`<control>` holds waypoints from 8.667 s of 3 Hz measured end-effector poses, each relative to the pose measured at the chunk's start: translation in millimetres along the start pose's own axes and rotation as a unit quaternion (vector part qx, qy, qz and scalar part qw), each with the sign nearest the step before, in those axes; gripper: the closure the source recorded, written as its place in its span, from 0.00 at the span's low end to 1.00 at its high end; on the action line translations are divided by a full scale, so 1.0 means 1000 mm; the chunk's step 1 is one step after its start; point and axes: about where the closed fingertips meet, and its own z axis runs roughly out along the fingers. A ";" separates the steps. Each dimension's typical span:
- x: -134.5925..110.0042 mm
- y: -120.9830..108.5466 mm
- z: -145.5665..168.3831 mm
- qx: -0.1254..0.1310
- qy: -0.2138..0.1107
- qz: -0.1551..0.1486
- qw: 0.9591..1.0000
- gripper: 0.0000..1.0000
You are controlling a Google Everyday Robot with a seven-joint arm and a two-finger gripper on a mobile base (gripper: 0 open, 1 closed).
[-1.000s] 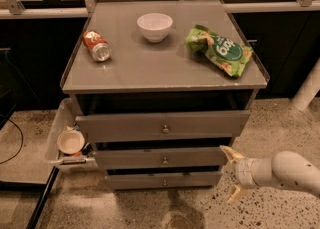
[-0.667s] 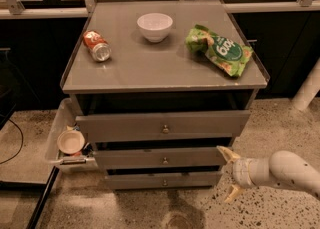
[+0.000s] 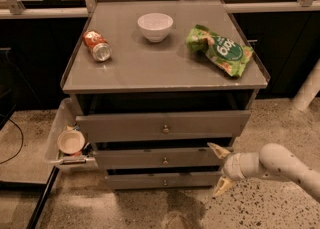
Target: Open middle drawer
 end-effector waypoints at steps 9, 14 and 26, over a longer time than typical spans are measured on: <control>0.021 -0.056 0.100 -0.013 -0.002 -0.018 1.000 0.64; 0.017 -0.036 0.084 -0.027 -0.015 -0.010 0.999 0.55; 0.005 0.049 0.048 -0.098 -0.066 -0.027 0.993 0.39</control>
Offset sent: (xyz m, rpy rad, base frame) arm 0.0528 0.0424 -0.0296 0.0944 0.0574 0.0777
